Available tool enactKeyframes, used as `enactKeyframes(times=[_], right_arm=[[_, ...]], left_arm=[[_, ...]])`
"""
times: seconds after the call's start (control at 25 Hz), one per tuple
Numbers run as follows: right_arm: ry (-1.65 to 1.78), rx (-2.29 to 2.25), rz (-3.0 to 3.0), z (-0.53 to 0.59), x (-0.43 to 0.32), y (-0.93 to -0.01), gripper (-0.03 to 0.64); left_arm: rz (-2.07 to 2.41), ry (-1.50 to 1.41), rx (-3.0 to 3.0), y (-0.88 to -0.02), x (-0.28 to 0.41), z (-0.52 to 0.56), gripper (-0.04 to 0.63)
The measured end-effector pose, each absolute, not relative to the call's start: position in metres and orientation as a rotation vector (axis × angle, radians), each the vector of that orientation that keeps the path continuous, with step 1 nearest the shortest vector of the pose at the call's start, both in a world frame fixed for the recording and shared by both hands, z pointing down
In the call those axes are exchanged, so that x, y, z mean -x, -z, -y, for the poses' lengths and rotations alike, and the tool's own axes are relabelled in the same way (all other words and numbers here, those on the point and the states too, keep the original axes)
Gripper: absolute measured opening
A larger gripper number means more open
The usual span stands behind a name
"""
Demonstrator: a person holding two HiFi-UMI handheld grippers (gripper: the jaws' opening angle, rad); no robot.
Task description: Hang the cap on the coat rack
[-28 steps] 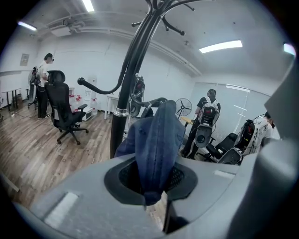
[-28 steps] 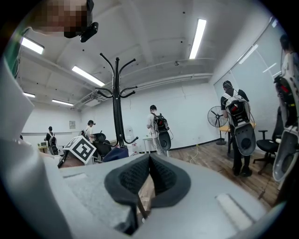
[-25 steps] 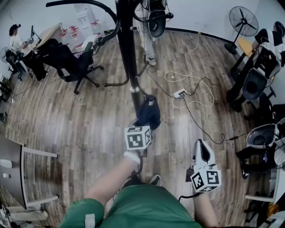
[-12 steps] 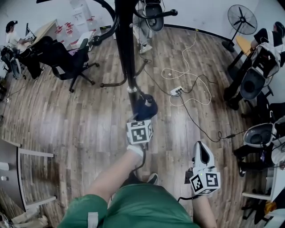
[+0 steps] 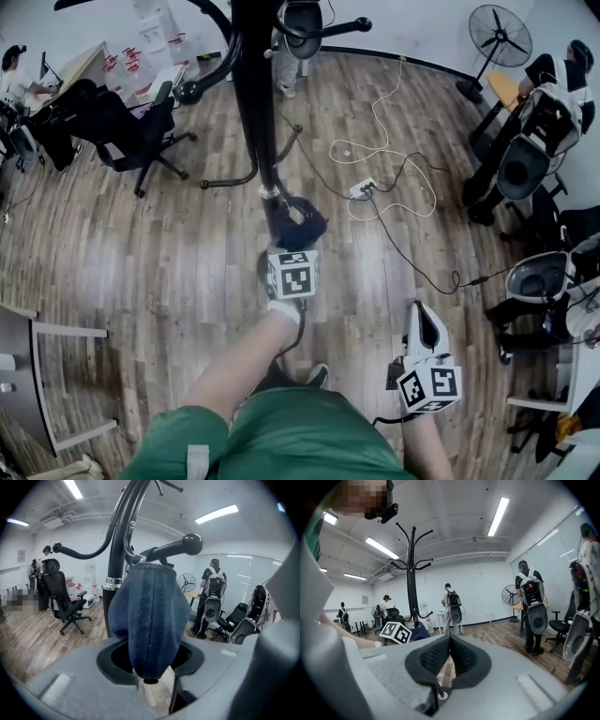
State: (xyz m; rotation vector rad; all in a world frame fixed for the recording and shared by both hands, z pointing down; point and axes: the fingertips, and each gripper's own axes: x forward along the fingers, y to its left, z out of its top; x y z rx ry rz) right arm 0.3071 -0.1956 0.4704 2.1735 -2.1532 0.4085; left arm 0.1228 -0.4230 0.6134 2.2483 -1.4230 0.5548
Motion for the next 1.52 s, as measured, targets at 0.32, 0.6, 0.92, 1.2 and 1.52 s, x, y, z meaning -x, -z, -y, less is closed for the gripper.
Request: enactKeyframes(times=[0.32,0.6,0.92,1.2,1.52], right_arm=[[-0.418,-2.159,2.173,0.205,-0.296,-0.471,0.002],[-0.416,-2.12,2.22,0.215,-0.275,-0.47,0.002],[-0.385,-2.086,2.289,0.221,-0.258,-0.462,0.002],[-0.329,-2.069,2.35,0.223,-0.246,-0.45,0.002],[-0.225,-2.051,2.427,0.221,-0.232,-0.41,0.002]], left_arm=[[1.209,-0.53,-2.335,-0.618,-0.129,0.405,0.333],[1.126,-0.536,-2.345,-0.617,-0.108,0.373,0.339],[1.092,-0.473,-2.361,-0.6,-0.08,0.334,0.339],[1.134,-0.321,-2.457,-0.548,-0.055,0.318,0.232],[1.288,-0.129,-2.633,-0.459,-0.021,0.293,0.027]])
